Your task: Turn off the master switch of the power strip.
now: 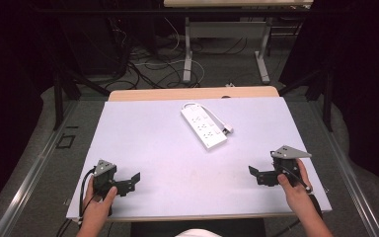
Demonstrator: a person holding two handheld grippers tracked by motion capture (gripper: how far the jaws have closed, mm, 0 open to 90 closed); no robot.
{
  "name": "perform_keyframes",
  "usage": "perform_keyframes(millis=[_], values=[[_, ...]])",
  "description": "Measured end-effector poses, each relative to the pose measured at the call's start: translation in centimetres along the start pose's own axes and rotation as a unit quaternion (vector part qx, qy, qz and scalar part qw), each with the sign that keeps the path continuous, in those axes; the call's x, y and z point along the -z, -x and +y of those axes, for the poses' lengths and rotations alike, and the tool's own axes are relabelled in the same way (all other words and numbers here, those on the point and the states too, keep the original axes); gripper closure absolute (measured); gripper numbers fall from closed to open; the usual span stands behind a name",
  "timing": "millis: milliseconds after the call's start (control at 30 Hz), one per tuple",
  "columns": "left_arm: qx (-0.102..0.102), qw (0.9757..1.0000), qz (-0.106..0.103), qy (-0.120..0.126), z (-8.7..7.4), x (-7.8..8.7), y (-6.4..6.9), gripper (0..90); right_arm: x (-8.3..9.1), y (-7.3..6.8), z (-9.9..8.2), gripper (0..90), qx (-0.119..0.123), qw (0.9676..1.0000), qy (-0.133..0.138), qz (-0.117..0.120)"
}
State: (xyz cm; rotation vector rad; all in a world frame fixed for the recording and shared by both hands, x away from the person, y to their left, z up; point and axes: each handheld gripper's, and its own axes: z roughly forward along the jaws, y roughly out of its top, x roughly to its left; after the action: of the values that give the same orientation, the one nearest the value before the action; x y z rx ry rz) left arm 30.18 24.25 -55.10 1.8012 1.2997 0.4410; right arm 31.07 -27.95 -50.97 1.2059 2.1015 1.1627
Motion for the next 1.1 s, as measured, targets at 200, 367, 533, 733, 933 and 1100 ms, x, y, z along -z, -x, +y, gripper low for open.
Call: perform_keyframes(millis=[200, 367, 533, 733, 933, 1100], values=[[0.003, 1.0, 0.001, -0.001, 0.0, 0.0, 0.0, 0.4, 0.0, 1.1, -2.3, 1.6, -0.028, 0.9996, 0.0, -0.007], [0.002, 1.0, 0.001, -0.001, 0.0, 0.1, 0.0, 0.4, 0.2, 2.0, -3.2, 1.6, -0.023, 0.9994, -0.001, -0.025], [0.001, 1.0, 0.0, 0.0, 0.0, 0.0, -0.1, 0.4, 0.0, 3.0, -4.4, 1.6, -0.033, 0.9987, -0.004, -0.04], [-0.005, 1.0, 0.0, -0.004, 0.0, 0.0, 0.0, 0.4, -0.2, 3.9, -5.2, 1.6, -0.059, 0.9969, -0.008, -0.05], [-0.006, 1.0, 0.0, -0.005, 0.0, 0.0, 0.0, 0.4, -0.4, 4.3, -5.8, 1.6, -0.066, 0.9966, -0.028, -0.04], [-0.003, 1.0, 0.0, -0.002, 0.0, 0.0, -0.1, 0.4, -0.3, 4.4, -5.9, 1.9, -0.071, 0.9962, -0.029, -0.043]])
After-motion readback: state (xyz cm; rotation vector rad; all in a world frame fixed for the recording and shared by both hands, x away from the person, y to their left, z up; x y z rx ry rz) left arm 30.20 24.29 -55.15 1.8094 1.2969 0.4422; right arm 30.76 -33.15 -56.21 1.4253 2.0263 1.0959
